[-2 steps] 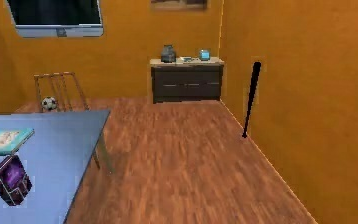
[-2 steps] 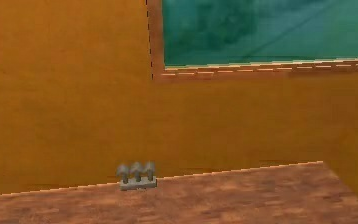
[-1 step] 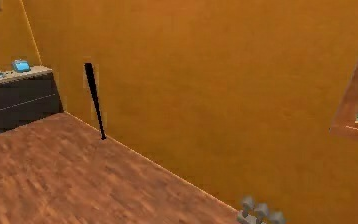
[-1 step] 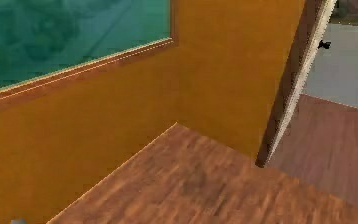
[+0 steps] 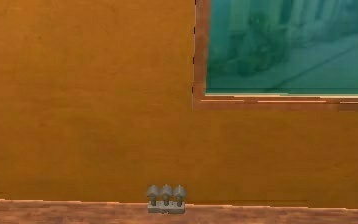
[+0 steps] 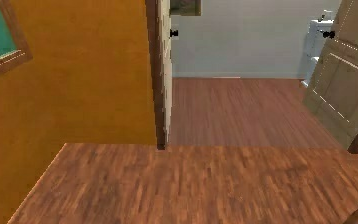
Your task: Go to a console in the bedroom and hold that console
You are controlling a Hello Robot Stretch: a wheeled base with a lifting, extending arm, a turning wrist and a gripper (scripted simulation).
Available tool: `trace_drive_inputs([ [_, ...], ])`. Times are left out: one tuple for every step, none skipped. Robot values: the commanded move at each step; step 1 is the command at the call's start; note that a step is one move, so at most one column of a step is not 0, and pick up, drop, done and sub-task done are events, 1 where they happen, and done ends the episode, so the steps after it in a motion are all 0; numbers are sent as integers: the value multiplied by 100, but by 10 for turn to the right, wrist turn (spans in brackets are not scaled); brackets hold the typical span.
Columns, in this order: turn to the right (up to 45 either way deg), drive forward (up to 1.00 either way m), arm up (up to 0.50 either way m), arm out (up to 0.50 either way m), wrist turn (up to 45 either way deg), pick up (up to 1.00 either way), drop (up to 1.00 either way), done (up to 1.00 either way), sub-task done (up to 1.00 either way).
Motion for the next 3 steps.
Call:
trace_drive_inputs([
  [0,15,0,0,0,0,0,0,0],
  [-450,0,0,0,0,0,0,0,0],
  [-390,0,0,0,0,0,0,0,0],
])
